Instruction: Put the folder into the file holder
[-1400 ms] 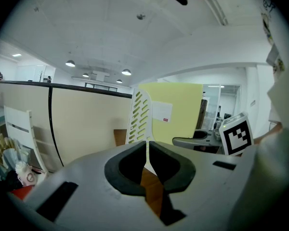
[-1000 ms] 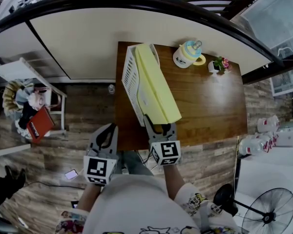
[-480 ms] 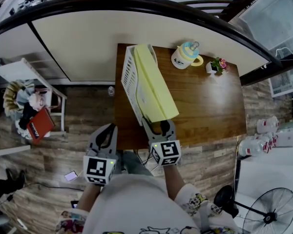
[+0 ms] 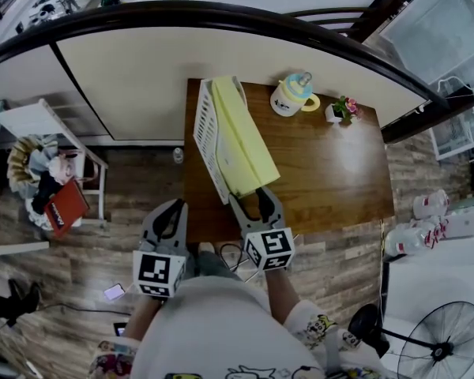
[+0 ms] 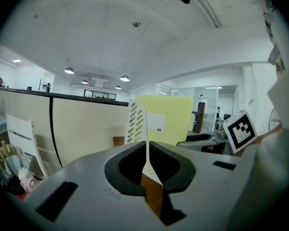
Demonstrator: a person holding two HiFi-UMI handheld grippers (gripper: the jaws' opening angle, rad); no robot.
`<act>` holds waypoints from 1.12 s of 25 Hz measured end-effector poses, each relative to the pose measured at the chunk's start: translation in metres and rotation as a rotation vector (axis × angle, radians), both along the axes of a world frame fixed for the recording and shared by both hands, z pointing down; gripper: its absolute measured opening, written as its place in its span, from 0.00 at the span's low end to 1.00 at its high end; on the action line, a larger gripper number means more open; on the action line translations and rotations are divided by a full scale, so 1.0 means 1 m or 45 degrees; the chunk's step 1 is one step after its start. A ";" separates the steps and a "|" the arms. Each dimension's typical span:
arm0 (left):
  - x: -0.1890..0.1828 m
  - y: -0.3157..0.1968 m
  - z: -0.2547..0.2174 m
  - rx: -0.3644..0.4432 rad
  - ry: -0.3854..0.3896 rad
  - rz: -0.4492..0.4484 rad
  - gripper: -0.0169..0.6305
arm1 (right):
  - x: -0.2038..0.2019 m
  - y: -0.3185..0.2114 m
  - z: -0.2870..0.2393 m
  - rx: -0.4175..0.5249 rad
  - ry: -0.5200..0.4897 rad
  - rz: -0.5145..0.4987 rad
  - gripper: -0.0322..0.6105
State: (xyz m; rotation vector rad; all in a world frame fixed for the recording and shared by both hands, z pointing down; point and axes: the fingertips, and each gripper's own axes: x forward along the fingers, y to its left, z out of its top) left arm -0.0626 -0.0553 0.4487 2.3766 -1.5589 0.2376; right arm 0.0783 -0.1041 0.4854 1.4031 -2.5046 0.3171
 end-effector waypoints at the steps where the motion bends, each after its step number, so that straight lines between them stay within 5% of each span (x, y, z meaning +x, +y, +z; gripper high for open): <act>1: 0.000 0.001 -0.002 0.009 -0.005 0.000 0.05 | 0.001 0.002 -0.003 0.006 -0.005 0.004 0.42; 28: 0.019 0.011 -0.030 0.070 -0.040 0.089 0.05 | 0.039 0.043 -0.071 0.019 -0.229 0.016 0.41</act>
